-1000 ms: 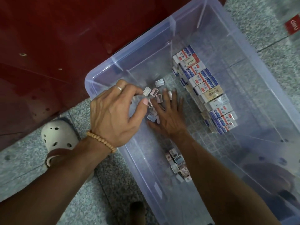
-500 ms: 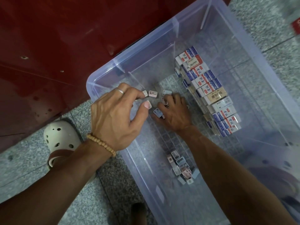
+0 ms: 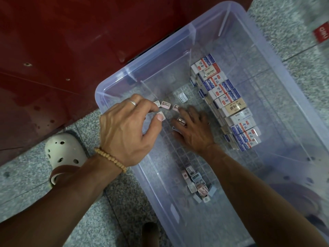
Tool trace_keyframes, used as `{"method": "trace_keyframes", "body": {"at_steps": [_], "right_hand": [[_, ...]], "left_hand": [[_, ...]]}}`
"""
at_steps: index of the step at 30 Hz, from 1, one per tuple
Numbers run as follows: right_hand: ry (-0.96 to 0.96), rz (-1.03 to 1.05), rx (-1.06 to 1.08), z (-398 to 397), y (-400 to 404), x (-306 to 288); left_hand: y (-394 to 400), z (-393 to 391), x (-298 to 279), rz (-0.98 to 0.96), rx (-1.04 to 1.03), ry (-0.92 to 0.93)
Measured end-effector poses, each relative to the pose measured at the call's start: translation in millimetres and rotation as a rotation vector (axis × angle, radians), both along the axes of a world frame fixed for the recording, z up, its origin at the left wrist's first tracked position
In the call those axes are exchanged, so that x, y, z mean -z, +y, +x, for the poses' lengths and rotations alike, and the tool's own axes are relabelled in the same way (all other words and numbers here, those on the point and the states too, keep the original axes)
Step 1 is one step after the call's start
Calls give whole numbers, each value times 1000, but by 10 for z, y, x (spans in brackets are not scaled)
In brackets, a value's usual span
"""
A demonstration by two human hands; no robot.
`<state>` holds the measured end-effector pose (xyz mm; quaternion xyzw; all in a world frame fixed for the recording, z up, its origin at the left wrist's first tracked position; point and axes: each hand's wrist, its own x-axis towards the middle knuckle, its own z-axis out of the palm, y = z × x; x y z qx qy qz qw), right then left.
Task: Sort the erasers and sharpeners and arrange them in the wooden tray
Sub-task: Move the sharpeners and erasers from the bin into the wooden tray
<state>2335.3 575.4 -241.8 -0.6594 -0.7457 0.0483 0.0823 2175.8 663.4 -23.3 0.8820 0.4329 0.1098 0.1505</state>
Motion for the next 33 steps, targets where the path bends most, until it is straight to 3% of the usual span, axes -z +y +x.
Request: {"method": "trace_keyframes", "body": {"at_steps": [4,10,19,24,33], "right_hand": [[-59,-40,107,-62,-123,-35],[50,-29,-15,77,7,-28],[147,31,80,-25,141,-70],[27,59,48,-90,108,-41],[135,-25,107,-76,250,-126]], "left_hand": [[7,-7,2,5,9,-5],[6,-5,6,13,13,-10],[7,-11,9,23,20,-7],[9,-9,11,24,24,-11],[10,-9,1,4,20,0]]}}
